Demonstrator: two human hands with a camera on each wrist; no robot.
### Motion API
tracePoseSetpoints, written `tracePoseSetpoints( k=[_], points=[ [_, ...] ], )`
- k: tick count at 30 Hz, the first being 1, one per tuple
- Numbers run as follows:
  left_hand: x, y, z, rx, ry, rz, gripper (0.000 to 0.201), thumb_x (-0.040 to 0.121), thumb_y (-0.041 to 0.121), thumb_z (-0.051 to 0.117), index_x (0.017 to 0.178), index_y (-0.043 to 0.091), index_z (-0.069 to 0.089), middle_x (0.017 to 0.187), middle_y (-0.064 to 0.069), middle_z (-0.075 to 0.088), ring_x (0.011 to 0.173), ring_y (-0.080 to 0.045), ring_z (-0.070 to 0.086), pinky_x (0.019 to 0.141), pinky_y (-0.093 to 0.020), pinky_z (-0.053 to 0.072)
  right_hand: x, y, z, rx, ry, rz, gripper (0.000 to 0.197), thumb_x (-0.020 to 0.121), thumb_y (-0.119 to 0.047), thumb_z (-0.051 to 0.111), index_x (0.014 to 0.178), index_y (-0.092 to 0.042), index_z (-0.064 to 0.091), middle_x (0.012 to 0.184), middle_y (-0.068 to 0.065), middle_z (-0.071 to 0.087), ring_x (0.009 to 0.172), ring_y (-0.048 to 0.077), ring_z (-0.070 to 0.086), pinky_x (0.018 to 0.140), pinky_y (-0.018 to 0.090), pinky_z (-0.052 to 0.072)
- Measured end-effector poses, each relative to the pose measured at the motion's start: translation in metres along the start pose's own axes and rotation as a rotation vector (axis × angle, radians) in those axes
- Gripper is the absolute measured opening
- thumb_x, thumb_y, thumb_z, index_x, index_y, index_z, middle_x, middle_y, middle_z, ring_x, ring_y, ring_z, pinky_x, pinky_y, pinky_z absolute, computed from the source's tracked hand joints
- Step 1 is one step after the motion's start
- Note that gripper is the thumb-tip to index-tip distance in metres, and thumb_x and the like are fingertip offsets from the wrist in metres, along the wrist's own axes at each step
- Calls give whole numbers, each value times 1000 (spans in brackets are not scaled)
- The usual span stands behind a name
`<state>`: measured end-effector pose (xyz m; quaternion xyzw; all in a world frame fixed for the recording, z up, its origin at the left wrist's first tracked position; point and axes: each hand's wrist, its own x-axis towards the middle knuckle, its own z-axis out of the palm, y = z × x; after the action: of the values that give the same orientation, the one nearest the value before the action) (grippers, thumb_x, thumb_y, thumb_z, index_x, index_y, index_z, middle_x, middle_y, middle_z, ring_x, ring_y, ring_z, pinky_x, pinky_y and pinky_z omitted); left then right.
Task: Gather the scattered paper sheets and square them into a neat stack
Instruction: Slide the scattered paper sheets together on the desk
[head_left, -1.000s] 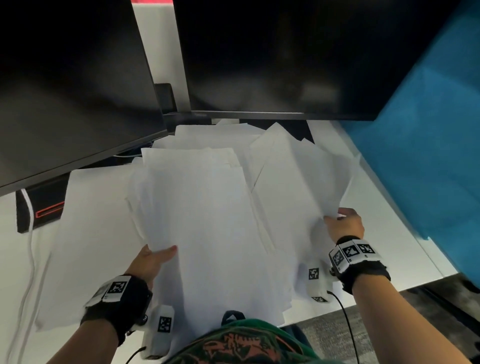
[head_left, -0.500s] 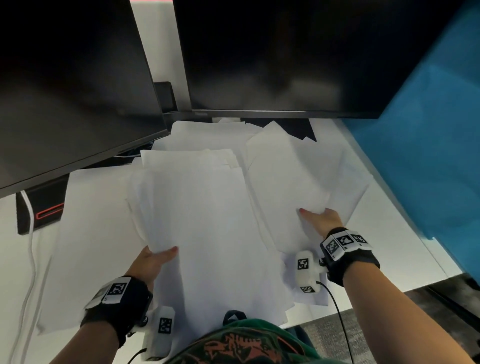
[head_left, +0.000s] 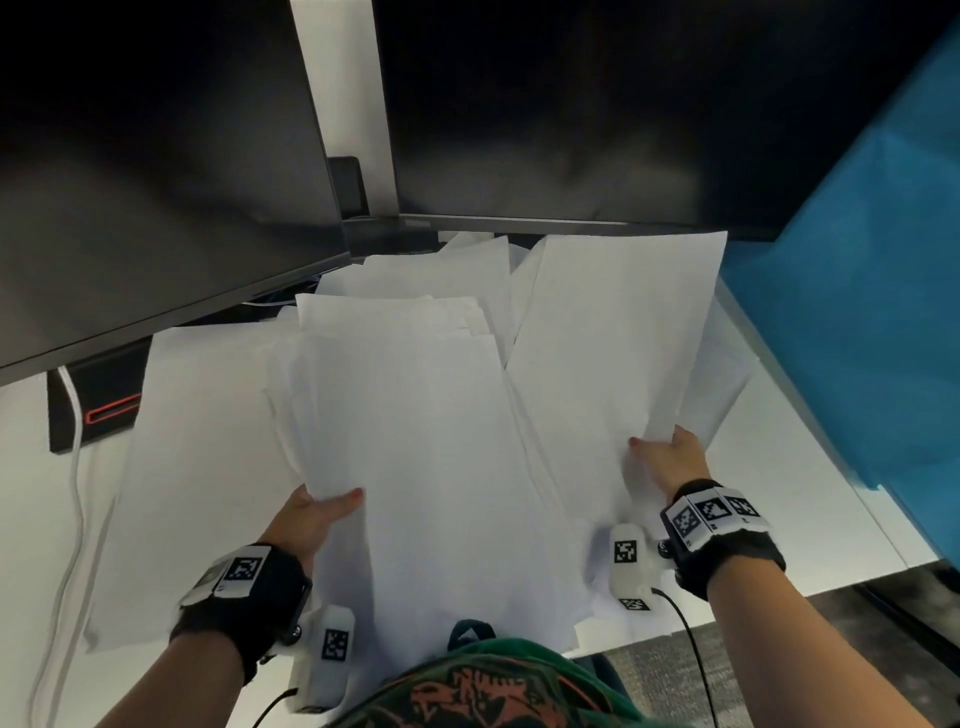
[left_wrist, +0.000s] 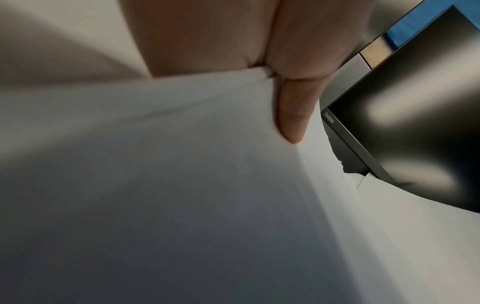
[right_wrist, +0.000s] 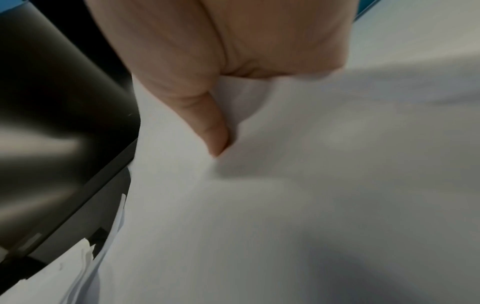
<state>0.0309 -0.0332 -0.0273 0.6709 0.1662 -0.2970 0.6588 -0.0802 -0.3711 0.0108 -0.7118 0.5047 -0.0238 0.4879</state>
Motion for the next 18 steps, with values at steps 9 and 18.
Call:
tracePoseSetpoints(
  k=[9, 18],
  points=[
    [1, 1, -3, 23, 17, 14, 20, 82, 2, 61, 102, -2, 63, 75, -14, 68, 86, -34, 59, 86, -45, 46, -10, -8, -18, -93, -163, -8, 21, 85, 2, 58, 104, -6, 50, 112, 21, 59, 94, 24, 50, 91, 32, 40],
    [-2, 27, -22, -91, -27, 78, 34, 82, 2, 60, 115, 2, 60, 89, -11, 71, 92, -32, 63, 95, -45, 43, 6, -21, -31, -197, -130, -4, 43, 85, -4, 60, 125, 5, 49, 127, 23, 56, 117, 37, 52, 100, 38, 40]
  ],
)
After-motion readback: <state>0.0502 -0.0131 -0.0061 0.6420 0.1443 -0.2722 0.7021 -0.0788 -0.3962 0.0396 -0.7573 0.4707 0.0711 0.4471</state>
